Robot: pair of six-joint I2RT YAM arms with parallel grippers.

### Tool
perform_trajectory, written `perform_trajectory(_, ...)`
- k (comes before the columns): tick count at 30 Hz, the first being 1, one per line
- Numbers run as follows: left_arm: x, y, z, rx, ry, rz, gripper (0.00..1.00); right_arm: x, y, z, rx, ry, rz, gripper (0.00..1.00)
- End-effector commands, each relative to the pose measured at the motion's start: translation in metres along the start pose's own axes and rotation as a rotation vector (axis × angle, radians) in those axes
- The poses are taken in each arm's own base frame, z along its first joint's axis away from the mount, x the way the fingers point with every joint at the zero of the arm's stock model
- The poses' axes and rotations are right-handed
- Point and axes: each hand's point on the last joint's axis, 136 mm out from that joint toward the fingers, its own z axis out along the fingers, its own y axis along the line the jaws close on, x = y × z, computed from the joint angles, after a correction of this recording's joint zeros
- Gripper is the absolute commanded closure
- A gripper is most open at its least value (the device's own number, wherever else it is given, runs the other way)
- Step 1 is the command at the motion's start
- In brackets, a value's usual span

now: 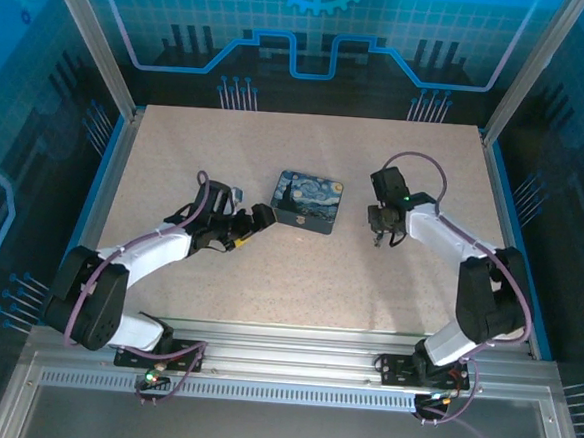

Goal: Unlock the padlock with the key

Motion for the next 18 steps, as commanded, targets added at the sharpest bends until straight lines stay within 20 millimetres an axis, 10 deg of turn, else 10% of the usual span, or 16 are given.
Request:
perform_trajectory(1,-0.006,0.004,-0.01,-0.032,-0.029,0.028,0.01,0.005,-0.009,-0.012,0.014,-0.008,0.042,0.6)
perform_trajectory(4,-0.013,0.004,-0.016,-0.068,-0.054,0.065,0.01,0.003,-0.011,-0.02,0.008,-0.043,0.065,0.49)
perform_trajectory(6,-0.021,0.006,-0.022,-0.12,-0.084,0.107,0.01,0.0,-0.011,-0.024,-0.002,-0.069,0.075,0.0)
perform_trajectory(18,-0.097,0.01,-0.084,-0.392,-0.486,0.484,0.01,-0.027,-0.042,-0.054,0.12,-0.323,0.144,0.0)
